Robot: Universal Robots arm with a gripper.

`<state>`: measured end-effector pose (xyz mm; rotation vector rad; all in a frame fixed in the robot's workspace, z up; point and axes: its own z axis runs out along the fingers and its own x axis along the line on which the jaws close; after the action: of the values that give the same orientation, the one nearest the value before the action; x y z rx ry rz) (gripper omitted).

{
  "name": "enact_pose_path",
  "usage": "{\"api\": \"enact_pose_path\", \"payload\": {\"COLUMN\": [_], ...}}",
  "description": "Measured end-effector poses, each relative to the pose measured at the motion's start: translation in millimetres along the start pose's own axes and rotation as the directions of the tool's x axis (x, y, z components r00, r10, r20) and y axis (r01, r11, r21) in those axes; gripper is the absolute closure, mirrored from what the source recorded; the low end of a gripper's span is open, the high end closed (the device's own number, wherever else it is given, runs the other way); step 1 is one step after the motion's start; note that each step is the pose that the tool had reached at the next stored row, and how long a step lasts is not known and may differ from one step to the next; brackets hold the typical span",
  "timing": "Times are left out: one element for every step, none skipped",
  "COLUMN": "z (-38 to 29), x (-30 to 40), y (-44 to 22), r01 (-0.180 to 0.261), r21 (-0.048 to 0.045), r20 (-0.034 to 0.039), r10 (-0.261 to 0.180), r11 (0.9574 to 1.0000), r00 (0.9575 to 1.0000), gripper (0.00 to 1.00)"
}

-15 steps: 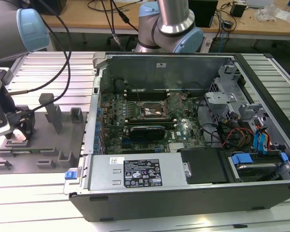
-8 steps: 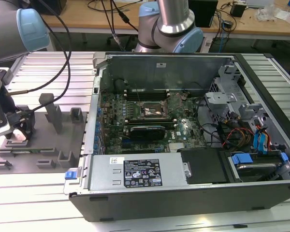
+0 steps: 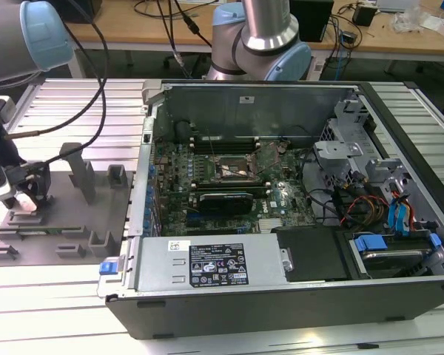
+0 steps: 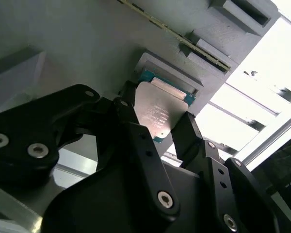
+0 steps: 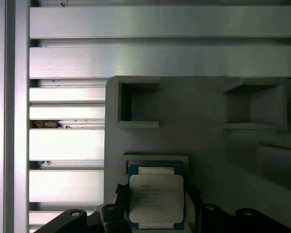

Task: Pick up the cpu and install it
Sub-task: 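Pick up the cpu and move it towards the insertion slot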

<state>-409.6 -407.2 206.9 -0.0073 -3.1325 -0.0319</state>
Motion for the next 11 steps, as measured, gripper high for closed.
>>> {"api": "enact_pose_path", "payload": {"z": [-2.4,-4.7,-6.6,-7.5,-7.5,-7.9,-9.3,-11.2,-13.9,-16.8,-20.0], "x": [0.0,-0.1,-0.1,-0.1,-0.2,-0.2,-0.1,-0.2,-0.3,-0.5,-0.6], "y": [0.1,0.1,0.1,0.2,0.1,0.2,0.2,0.2,0.3,0.3,0.4], "r01": [0.000,0.000,0.000,0.000,0.000,0.000,0.000,0.000,0.000,0.000,0.000], "r21": [0.0000,0.0001,0.0000,0.0000,-0.0001,0.0000,0.0003,0.0002,0.0003,0.0002,0.0003], "r20": [0.0001,0.0000,0.0000,0.0001,0.0003,0.0001,-0.0002,0.0000,-0.0001,-0.0001,-0.0001], "r10": [0.000,0.000,0.000,0.000,0.000,0.000,0.000,0.000,0.000,0.000,0.000], "r11": [1.0000,1.0000,1.0000,1.0000,1.0000,1.0000,1.0000,1.0000,1.0000,1.0000,1.0000], "r00": [1.0000,1.0000,1.0000,1.0000,1.0000,1.0000,1.0000,1.0000,1.0000,1.0000,1.0000], "gripper": [0.46,0.46,0.46,0.46,0.46,0.46,0.46,0.46,0.46,0.46,0.46]}}
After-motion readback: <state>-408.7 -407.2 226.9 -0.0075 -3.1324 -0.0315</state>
